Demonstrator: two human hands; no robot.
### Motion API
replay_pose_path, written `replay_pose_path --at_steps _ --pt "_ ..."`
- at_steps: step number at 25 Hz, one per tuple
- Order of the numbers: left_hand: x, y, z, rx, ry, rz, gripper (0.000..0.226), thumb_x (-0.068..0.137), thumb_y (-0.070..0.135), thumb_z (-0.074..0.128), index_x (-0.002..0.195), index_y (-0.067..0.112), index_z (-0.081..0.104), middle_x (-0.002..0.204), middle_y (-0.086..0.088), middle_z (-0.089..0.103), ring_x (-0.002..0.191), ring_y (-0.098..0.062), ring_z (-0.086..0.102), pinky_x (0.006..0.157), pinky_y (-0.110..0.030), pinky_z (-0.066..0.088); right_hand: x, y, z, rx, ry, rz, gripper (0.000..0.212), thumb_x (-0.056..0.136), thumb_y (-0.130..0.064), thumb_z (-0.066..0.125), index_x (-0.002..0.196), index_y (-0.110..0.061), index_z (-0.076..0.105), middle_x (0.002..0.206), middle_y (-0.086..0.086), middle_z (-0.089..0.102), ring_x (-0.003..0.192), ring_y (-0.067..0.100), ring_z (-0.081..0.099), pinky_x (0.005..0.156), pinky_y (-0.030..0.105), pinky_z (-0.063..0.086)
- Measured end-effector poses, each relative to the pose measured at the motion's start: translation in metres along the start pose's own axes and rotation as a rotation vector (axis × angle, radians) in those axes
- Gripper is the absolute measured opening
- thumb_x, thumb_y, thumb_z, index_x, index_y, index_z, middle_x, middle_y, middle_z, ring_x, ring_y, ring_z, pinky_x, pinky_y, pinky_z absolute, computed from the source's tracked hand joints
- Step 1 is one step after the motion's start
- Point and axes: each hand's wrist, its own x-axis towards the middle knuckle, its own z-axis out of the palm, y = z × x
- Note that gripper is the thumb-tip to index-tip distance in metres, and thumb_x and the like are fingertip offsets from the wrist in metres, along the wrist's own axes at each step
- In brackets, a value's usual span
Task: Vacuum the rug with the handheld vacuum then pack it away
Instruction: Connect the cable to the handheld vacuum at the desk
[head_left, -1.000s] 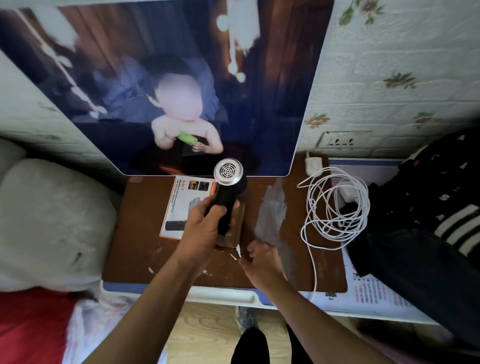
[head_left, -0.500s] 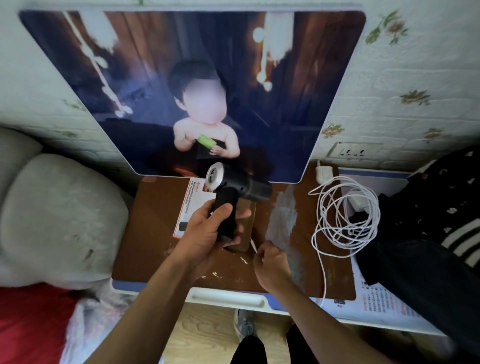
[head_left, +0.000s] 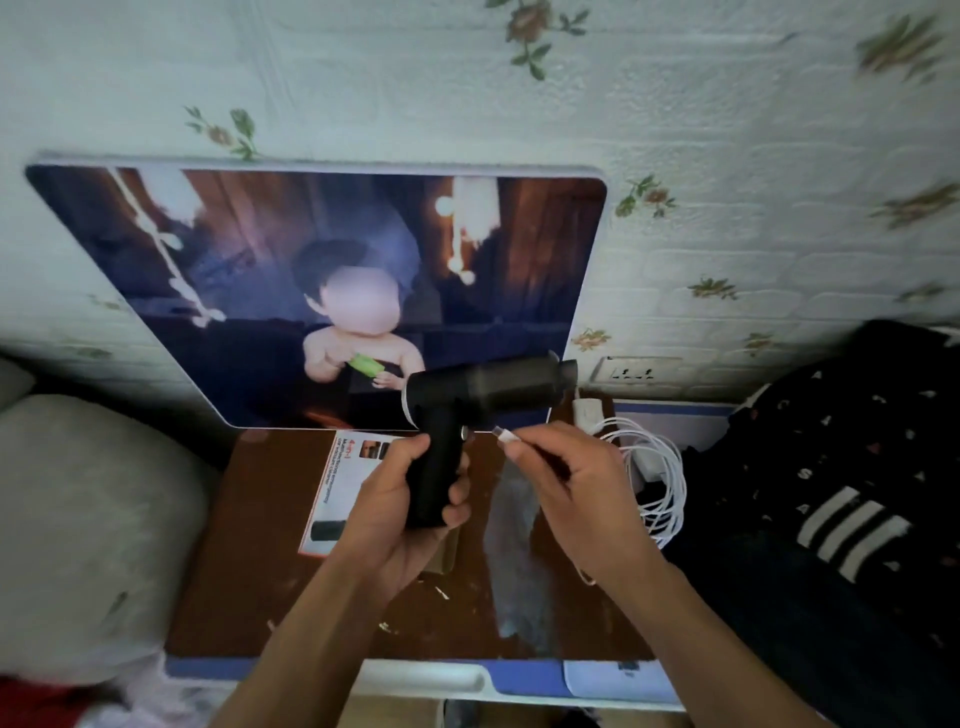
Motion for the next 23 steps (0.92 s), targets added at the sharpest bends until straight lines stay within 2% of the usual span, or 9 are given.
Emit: replay_pose_path --at_steps 4,6,9,16,23 --pt "0.002 -0.007 0.013 -0.109 -0.186 -0.062 0.04 0.076 0.031 0.075 0.101 0.003 0.064 0.078 -0.01 0.055 0.051 -0.013 0.047 0.039 -0.02 0.039 0.001 -0.011 -0.014 -0.053 0.088 -0.132 0.013 0.091 -0.016 0.069 0.101 -0.014 0.077 0.082 -0.006 0.065 0.074 -0.003 0.058 0.071 0.006 0.04" --pt "0.001 -0.009 0.022 -0.118 -0.218 -0.07 0.032 0.081 0.032 0.069 0.096 0.004 0.069 0.078 -0.009 0.056 0.051 -0.011 0.046 0.04 -0.019 0.038 0.001 -0.007 -0.016 -0.099 0.121 -0.17 0.009 0.088 -0.014 0.072 0.095 -0.014 0.078 0.08 -0.004 0.067 0.072 0.0 0.059 0.07 0.007 0.04" --pt "-0.002 -0.011 0.035 -0.114 -0.183 -0.062 0.038 0.092 0.033 0.049 0.09 0.004 0.073 0.075 -0.008 0.054 0.049 -0.01 0.044 0.039 -0.017 0.035 0.0 -0.002 -0.02 -0.137 0.12 -0.176 0.005 0.086 -0.017 0.074 0.089 -0.016 0.077 0.077 -0.004 0.066 0.069 0.004 0.061 0.066 0.011 0.041" --pt "-0.006 -0.01 0.049 -0.017 -0.142 0.015 0.038 0.091 0.033 0.047 0.088 0.005 0.073 0.071 -0.008 0.054 0.048 -0.012 0.044 0.039 -0.02 0.033 0.004 -0.011 -0.034 -0.178 0.073 -0.238 0.013 0.092 -0.024 0.065 0.094 -0.017 0.076 0.083 -0.004 0.067 0.072 0.007 0.063 0.064 0.025 0.051" --pt "-0.014 -0.012 0.05 0.119 -0.104 0.087 0.033 0.091 0.033 0.048 0.098 0.001 0.057 0.068 -0.01 0.054 0.049 -0.015 0.046 0.04 -0.022 0.036 0.004 -0.019 -0.039 -0.248 0.027 -0.246 0.012 0.093 -0.025 0.065 0.093 -0.018 0.075 0.083 -0.007 0.064 0.07 0.003 0.057 0.063 0.017 0.045"
